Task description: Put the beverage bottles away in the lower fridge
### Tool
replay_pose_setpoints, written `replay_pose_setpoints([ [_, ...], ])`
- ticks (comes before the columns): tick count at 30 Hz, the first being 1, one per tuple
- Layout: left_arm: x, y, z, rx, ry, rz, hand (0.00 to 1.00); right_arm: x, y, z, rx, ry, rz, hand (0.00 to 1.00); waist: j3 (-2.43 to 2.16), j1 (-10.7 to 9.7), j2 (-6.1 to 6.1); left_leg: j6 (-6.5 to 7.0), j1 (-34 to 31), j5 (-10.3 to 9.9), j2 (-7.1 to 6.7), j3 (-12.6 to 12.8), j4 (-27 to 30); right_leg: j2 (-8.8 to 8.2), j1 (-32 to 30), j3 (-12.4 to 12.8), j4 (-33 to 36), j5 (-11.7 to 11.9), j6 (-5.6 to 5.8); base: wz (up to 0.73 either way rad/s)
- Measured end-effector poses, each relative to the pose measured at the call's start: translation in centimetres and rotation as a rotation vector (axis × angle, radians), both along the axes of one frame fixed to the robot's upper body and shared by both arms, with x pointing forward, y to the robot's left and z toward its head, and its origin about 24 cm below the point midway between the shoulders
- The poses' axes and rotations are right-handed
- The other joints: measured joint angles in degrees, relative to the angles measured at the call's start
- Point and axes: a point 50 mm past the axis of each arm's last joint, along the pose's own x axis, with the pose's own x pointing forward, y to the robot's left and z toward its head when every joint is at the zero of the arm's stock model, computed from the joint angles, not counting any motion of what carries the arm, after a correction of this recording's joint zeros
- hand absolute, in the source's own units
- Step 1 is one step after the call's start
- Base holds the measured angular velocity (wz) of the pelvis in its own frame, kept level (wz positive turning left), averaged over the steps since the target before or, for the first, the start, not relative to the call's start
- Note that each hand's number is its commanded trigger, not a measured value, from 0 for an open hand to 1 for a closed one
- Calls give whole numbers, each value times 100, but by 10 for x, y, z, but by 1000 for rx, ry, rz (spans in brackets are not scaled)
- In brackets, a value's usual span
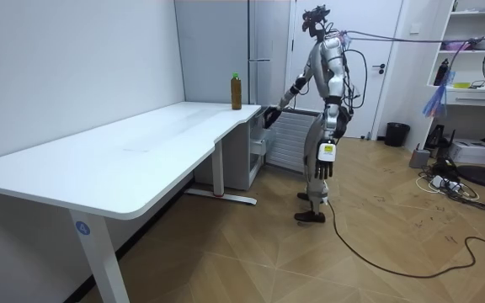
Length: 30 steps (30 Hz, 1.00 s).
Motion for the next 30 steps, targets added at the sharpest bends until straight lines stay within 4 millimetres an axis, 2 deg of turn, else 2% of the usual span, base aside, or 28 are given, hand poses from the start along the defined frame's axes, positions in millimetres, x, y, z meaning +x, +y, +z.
replay_pose_setpoints([
  [1,-4,3,0,4,3,11,0,-11,1,-12,-20,35,26,0,-55,-6,-58,-18,163,-11,51,0,-69,85,206,-1,-194,61,-2,-13],
  [3,-12,5,-1,8,18,24,0,-28,8,-30,-42,86,71,0,-128,-56,-134,-51,445,-40,113,-21,-184,201,557,-28,-483,141,-4,-14],
  [4,-17,6,-2,7,28,29,0,-45,12,-45,-58,136,118,0,-198,-74,-177,-72,630,-62,167,-22,-246,288,802,-40,-700,202,-6,-8],
  [5,-21,5,-3,5,32,30,0,-65,17,-61,-71,199,171,0,-224,-114,-209,-88,836,-109,204,-41,-280,355,1085,-67,-892,237,-1,-7],
  [6,-23,5,-3,5,35,31,0,-76,20,-69,-73,233,194,0,-247,-133,-220,-98,935,-130,224,-40,-313,384,1222,-90,-981,246,3,-6],
  [8,-35,5,-5,5,50,47,0,-124,38,-101,-22,365,228,0,-287,-175,-257,-139,1297,-202,266,-35,-455,460,1605,-60,-1198,247,10,-9],
  [9,-37,4,-6,3,49,47,0,-135,42,-107,-9,392,233,0,-287,-217,-258,-140,1358,-218,270,-34,-462,465,1676,-67,-1220,241,12,-5],
  [11,-42,0,-8,-5,50,53,0,-177,53,-124,29,504,246,0,-252,-261,-196,-139,1607,-246,275,28,-582,473,1874,-32,-1295,223,30,-12],
  [13,-49,-2,-9,-7,49,59,0,-203,62,-132,43,577,279,0,-224,-289,-179,-138,1743,-244,275,89,-683,472,1949,23,-1304,211,35,-18],
  [17,-57,-7,-10,-6,36,83,0,-238,74,-140,24,685,391,0,-192,-477,-154,-138,2046,-243,254,138,-884,487,2170,101,-1431,174,67,-8],
  [22,-61,-9,-11,2,29,86,0,-250,85,-144,-52,763,610,0,-179,-561,-184,-153,2378,-276,257,182,-1057,525,2470,147,-1603,164,88,-6],
  [23,-61,-10,-11,2,28,85,0,-252,87,-145,-65,775,658,0,-157,-561,-210,-155,2454,-306,263,182,-1065,533,2553,148,-1621,159,95,0],
  [26,-63,-10,-11,2,36,77,0,-253,89,-145,-95,797,750,0,-154,-560,-221,-171,2635,-364,281,206,-1132,572,2746,155,-1791,157,99,-3],
  [30,-63,-14,-12,-7,37,82,0,-251,89,-145,-128,809,809,0,-177,-559,-241,-180,2724,-392,290,239,-1169,580,2815,161,-1809,147,110,-4],
])
